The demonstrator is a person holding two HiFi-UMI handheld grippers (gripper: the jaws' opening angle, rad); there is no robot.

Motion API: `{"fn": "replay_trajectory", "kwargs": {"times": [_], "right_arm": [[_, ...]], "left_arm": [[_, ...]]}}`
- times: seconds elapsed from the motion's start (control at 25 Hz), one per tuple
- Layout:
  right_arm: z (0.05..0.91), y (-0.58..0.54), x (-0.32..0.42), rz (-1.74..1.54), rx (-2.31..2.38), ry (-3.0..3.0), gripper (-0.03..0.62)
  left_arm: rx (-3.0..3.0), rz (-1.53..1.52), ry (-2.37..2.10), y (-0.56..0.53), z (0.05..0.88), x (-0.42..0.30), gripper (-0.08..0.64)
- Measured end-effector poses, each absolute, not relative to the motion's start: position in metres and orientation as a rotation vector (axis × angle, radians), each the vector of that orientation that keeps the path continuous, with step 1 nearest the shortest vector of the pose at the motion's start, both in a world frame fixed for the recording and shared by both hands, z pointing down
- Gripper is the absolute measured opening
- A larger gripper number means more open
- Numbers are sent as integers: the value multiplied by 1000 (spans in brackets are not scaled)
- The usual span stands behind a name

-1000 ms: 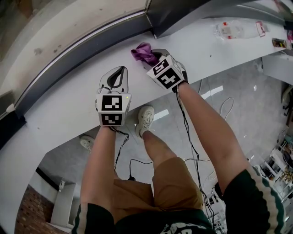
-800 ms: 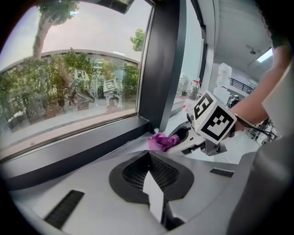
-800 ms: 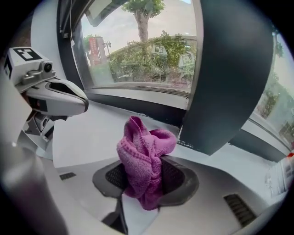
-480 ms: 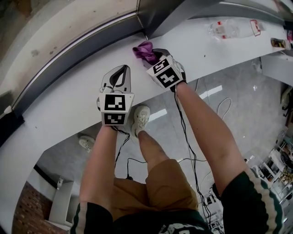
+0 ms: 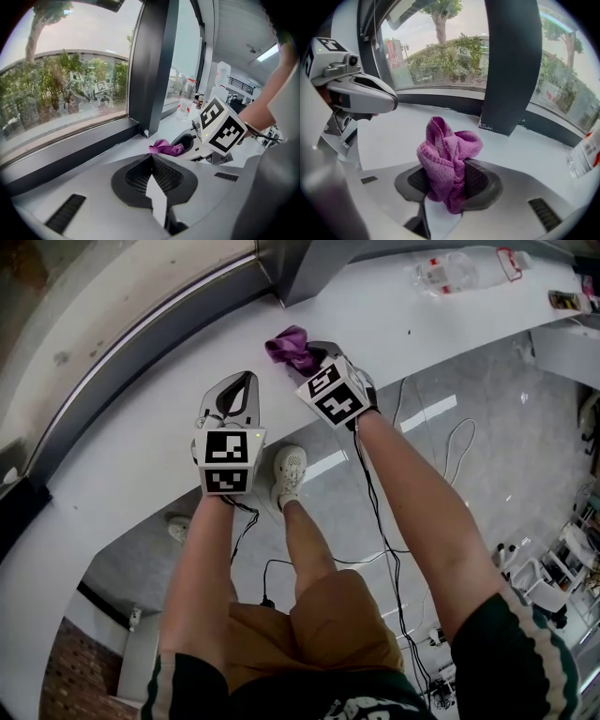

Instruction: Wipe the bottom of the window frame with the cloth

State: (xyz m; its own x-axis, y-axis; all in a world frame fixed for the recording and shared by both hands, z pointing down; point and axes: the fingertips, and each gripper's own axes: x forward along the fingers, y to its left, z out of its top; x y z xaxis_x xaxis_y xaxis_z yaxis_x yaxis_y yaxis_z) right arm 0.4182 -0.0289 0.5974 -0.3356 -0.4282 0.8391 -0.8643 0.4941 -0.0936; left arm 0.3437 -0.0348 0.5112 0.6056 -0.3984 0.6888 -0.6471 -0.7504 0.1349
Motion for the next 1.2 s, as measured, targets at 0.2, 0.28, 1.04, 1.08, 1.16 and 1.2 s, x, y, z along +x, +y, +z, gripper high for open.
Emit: {"fn": "replay_trajectory", "kwargs": {"times": [0.2, 0.28, 1.04, 1.08, 1.16, 1.2], "right_arm": [[597, -13, 421, 706, 1082, -1947, 169], [597, -6, 421, 713, 1082, -1944, 169], [599, 14, 418, 798, 1193, -1865, 169], [599, 14, 418, 797, 1200, -1856, 169], [598, 14, 418, 786, 1209, -1835, 169], [598, 13, 419, 784, 1216, -1825, 169]], "left_arm": [[2461, 951, -801, -20, 519, 347, 5], [2458, 958, -793, -13, 520, 346, 5], [2429, 945, -810, 7, 521, 320, 5], [2428, 941, -811, 7, 521, 318, 5], [2429, 934, -812, 6, 521, 314, 5], [2429, 931, -814, 5, 521, 311, 5]]}}
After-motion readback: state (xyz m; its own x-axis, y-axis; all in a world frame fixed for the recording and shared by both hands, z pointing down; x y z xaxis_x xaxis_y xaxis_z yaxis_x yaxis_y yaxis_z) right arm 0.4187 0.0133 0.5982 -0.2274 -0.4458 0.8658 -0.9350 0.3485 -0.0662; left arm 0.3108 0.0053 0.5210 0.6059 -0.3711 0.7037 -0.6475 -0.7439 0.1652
